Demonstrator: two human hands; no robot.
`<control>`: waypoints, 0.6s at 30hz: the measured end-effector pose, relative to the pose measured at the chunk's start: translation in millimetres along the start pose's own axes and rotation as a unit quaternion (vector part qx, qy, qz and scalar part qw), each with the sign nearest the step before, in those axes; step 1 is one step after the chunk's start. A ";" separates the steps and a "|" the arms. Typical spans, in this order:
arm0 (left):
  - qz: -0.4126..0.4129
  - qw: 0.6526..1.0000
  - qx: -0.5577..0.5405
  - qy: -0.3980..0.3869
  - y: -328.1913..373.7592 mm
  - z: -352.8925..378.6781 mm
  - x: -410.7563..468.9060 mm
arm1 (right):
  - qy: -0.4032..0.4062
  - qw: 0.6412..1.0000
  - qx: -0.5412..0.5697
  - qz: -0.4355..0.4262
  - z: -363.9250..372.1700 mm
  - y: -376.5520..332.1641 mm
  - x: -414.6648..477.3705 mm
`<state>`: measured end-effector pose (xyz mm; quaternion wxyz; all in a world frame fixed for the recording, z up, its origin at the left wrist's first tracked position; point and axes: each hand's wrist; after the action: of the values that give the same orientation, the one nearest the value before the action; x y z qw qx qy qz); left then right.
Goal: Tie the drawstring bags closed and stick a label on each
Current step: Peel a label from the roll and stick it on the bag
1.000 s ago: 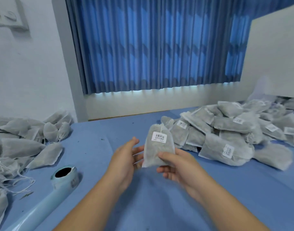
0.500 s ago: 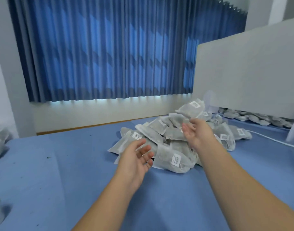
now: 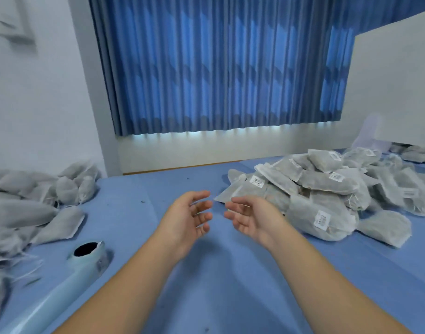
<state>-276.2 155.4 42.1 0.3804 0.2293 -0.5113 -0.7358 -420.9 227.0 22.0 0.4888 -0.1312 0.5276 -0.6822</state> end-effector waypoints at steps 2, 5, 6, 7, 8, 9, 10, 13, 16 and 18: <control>0.014 0.999 0.030 0.011 15.1 -30.7 -7.5 | -0.051 0.998 -0.015 0.015 37.6 18.4 4.3; 0.037 0.993 0.100 0.042 35.8 -80.9 -22.6 | -0.111 0.992 -0.041 0.031 94.6 48.3 8.2; 0.043 0.989 0.133 0.056 42.4 -98.3 -28.1 | -0.123 0.990 -0.056 0.030 112.8 58.5 8.3; 0.048 0.982 0.169 0.071 48.9 -115.9 -33.4 | -0.126 0.989 -0.076 0.022 129.6 68.6 8.3; 0.052 0.974 0.203 0.088 55.2 -133.4 -38.6 | -0.120 0.987 -0.106 0.004 146.0 78.2 7.8; 0.055 0.965 0.236 0.104 61.1 -150.7 -43.7 | -0.107 0.984 -0.143 -0.022 160.3 87.4 7.7; 0.057 0.954 0.271 0.118 66.7 -167.6 -48.4 | -0.093 0.977 -0.182 -0.058 172.8 95.8 7.6; 0.071 0.910 0.376 0.160 80.7 -215.0 -59.0 | -0.051 0.930 -0.300 -0.204 196.0 121.1 9.3; 0.093 0.796 0.563 0.204 92.7 -254.8 -64.8 | -0.037 0.851 -0.411 -0.324 195.8 145.9 12.7; 0.054 0.673 0.710 0.201 98.3 -275.2 -66.7 | -0.047 0.796 -0.481 -0.364 192.1 154.6 17.5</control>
<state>-3.9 30.8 27.3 0.2359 0.5443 -0.8024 -0.0651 -214.3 104.5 -36.4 0.1027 -0.5638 0.6775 -0.4611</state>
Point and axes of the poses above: each hand's wrist, its own x-axis towards the middle knuckle, its own z-axis out of the palm, y = z × x, and after that the axes turned 10 degrees about z, right-handed
